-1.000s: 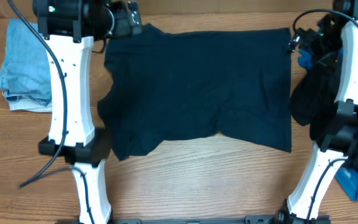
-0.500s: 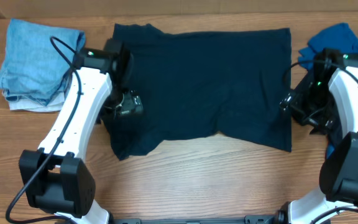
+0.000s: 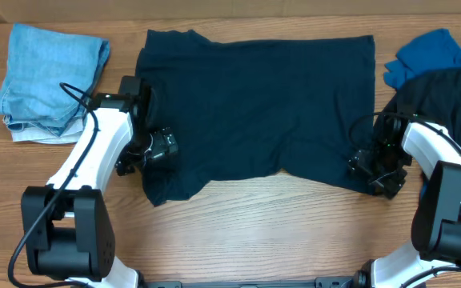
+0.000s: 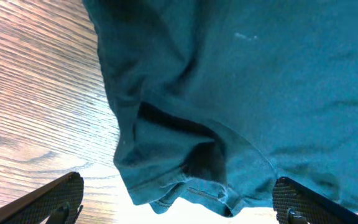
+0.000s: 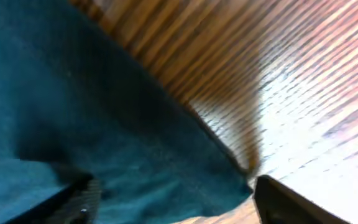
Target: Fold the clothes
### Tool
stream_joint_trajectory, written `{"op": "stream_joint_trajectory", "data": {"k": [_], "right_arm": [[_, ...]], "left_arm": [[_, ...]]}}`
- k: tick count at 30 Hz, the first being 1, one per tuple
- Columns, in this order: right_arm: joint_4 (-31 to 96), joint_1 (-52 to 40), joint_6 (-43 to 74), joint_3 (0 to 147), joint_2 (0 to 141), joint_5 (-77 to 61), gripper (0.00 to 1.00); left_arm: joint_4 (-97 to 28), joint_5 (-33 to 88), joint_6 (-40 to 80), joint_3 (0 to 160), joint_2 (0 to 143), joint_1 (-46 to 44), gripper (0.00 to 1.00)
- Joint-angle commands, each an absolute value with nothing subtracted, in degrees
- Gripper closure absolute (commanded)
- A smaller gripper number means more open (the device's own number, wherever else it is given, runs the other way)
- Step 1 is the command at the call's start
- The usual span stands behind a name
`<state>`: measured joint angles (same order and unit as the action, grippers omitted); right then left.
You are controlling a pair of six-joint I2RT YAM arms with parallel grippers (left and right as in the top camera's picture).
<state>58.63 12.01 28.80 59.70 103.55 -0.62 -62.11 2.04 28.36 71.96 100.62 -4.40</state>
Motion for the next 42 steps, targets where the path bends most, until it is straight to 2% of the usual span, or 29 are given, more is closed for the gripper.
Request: {"op": "stream_joint_trajectory", "data": {"k": [1, 2, 4, 8, 10, 14, 17, 22, 26, 33, 35, 36, 38, 40, 41, 42], "right_arm": [[57.7, 11.2, 29.2, 59.1, 102.2, -0.3, 0.24], [57.2, 10.7, 29.2, 59.0, 102.2, -0.3, 0.34], [56.2, 9.6, 29.2, 58.8, 102.2, -0.3, 0.43], [55.8, 9.2, 29.2, 58.8, 102.2, -0.3, 0.50], [55.8, 9.2, 29.2, 58.8, 102.2, -0.3, 0.50], [55.4, 9.2, 29.2, 58.8, 102.2, -0.3, 0.49], [54.5, 9.2, 29.1, 58.8, 102.2, -0.3, 0.49], [53.8, 9.2, 28.7, 58.8, 102.2, -0.3, 0.49], [53.2, 9.2, 28.7, 58.8, 102.2, -0.3, 0.49], [52.8, 9.2, 28.7, 58.8, 102.2, -0.7, 0.49], [52.8, 9.2, 28.7, 58.8, 102.2, -0.7, 0.49], [52.8, 9.2, 28.7, 58.8, 102.2, -0.7, 0.49], [52.8, 9.2, 28.7, 58.8, 102.2, -0.7, 0.48], [52.8, 9.2, 28.7, 58.8, 102.2, -0.7, 0.48], [52.8, 9.2, 28.7, 58.8, 102.2, -0.7, 0.50], [52.8, 9.2, 28.7, 58.8, 102.2, -0.7, 0.50]], "left_arm": [[-61.6, 3.0, 27.0, 71.8, 98.3, -4.1, 0.00], [-61.4, 3.0, 27.0, 71.8, 98.3, -4.0, 0.00], [-61.1, 3.0, 27.0, 71.8, 98.3, -3.6, 0.00], [-63.2, 3.5, 27.0, 71.8, 98.3, -1.3, 0.01], [-66.2, 5.9, 26.9, 71.8, 98.3, -0.4, 0.08], [-71.7, 8.0, 25.7, 71.8, 98.3, 0.1, 0.02], [-71.7, 8.0, 25.5, 70.3, 98.3, 0.1, 0.01], [-64.6, 10.8, 27.6, 63.2, 98.3, 0.1, 0.02], [-60.3, 10.5, 29.8, 60.9, 98.3, 0.1, 0.11], [-51.7, 10.6, 34.8, 52.6, 98.3, 0.0, 0.17], [-50.1, 10.7, 36.1, 51.2, 98.3, 0.0, 0.23], [-50.0, 11.0, 36.0, 51.2, 98.3, 0.0, 0.31], [-50.2, 11.9, 36.0, 51.2, 98.4, 0.0, 0.48], [-50.7, 12.1, 35.8, 51.2, 98.3, 0.0, 0.69], [-50.9, 12.1, 35.5, 51.3, 98.3, 0.0, 0.83], [-50.9, 12.1, 35.3, 51.3, 98.3, 0.0, 0.91]]}}
